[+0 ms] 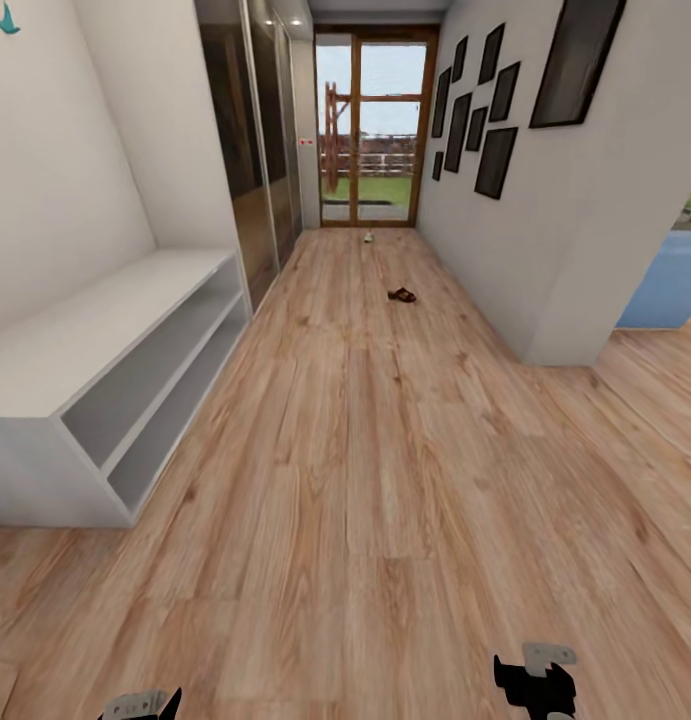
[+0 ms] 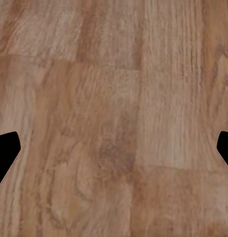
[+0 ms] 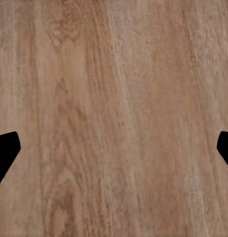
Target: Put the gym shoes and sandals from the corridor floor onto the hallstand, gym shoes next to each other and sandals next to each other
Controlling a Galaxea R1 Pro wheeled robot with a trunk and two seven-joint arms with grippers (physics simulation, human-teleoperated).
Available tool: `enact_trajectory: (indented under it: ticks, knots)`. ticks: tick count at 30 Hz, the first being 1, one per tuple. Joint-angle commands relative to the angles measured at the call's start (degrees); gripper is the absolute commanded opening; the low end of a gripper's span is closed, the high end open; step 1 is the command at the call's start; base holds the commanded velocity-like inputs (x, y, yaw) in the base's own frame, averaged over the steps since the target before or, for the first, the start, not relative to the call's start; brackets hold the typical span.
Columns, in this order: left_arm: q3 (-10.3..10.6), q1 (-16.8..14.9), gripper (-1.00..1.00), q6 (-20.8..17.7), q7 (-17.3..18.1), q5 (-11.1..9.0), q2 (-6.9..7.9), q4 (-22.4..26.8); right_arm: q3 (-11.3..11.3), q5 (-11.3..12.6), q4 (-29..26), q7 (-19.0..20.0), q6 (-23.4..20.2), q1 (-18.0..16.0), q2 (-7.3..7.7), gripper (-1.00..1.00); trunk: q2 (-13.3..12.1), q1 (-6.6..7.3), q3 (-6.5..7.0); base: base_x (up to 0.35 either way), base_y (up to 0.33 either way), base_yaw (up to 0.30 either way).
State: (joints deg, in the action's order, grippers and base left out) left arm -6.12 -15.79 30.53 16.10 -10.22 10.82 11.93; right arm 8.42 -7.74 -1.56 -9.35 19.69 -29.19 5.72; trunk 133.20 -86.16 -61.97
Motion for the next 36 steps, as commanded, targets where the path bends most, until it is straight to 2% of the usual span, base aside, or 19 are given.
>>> enact_trajectory:
  ticks: [1, 36]
  knots:
    - [-0.2, 0.0, 1.0, 0.0, 0.6, -0.5, -0.01, -0.1, 0.5, -0.6, 0.1, -0.2, 0.2, 0.0, 0.0, 1.0, 0.0, -0.03, -0.05, 0.339, 0.0, 0.0]
    - [-0.3, 0.0, 1.0, 0.0, 0.6, -0.5, -0.01, -0.1, 0.5, -0.5, 0.1, -0.2, 0.2, 0.0, 0.0, 1.0, 0.0, -0.03, -0.05, 0.339, 0.0, 0.0]
